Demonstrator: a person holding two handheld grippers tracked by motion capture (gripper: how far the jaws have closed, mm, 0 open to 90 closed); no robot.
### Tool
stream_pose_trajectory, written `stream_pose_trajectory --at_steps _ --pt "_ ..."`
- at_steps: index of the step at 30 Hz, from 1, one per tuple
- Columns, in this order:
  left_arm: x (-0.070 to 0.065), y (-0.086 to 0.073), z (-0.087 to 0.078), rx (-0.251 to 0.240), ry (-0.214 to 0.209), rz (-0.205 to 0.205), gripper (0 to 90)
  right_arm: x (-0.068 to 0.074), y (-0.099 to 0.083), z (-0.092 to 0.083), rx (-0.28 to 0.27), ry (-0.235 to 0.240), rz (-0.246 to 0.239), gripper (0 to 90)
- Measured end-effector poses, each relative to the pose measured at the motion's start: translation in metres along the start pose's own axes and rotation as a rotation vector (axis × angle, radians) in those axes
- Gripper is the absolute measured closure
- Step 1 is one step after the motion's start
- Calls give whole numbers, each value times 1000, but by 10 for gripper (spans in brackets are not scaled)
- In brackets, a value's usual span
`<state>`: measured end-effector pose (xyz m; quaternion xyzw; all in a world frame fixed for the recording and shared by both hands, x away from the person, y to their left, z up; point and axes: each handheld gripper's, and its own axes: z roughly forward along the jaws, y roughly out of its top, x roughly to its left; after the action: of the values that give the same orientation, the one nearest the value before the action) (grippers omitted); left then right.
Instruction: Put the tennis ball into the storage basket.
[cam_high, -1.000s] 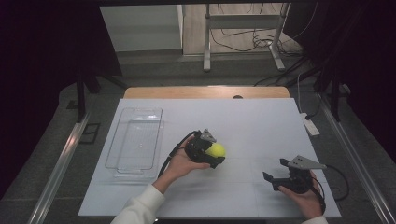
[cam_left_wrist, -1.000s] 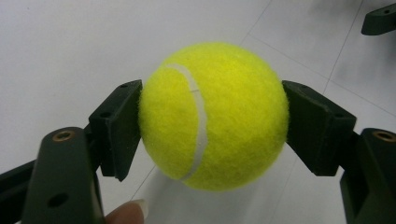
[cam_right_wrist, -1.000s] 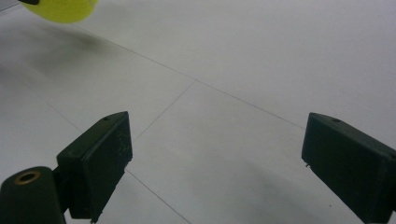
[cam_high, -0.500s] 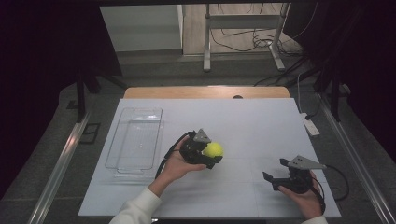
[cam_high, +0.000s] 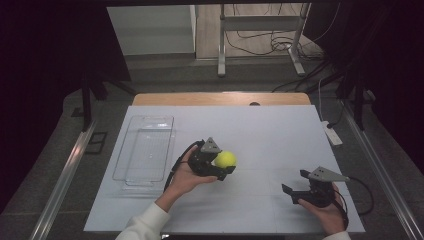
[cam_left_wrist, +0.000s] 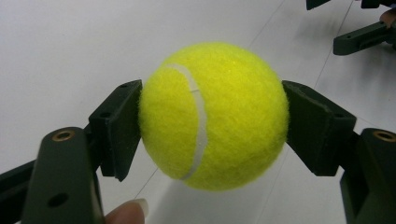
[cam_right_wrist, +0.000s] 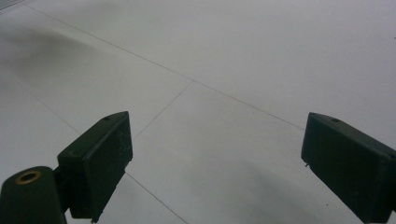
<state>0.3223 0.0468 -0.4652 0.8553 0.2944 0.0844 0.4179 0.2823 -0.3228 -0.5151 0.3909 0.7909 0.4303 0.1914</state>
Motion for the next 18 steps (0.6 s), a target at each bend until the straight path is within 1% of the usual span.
stream_pose_trajectory --at_steps 3,6,12,18 --pt "2 -2 -5 -9 7 -8 266 0 0 0 2 -1 1 91" --pt "4 -1 -11 -37 9 -21 266 0 0 0 1 -1 1 91" --pt "6 -1 -21 -70 20 -24 266 0 0 0 0 2 -3 92" --pt "9 -2 -22 -78 22 -29 266 -1 1 2 5 -1 -4 92"
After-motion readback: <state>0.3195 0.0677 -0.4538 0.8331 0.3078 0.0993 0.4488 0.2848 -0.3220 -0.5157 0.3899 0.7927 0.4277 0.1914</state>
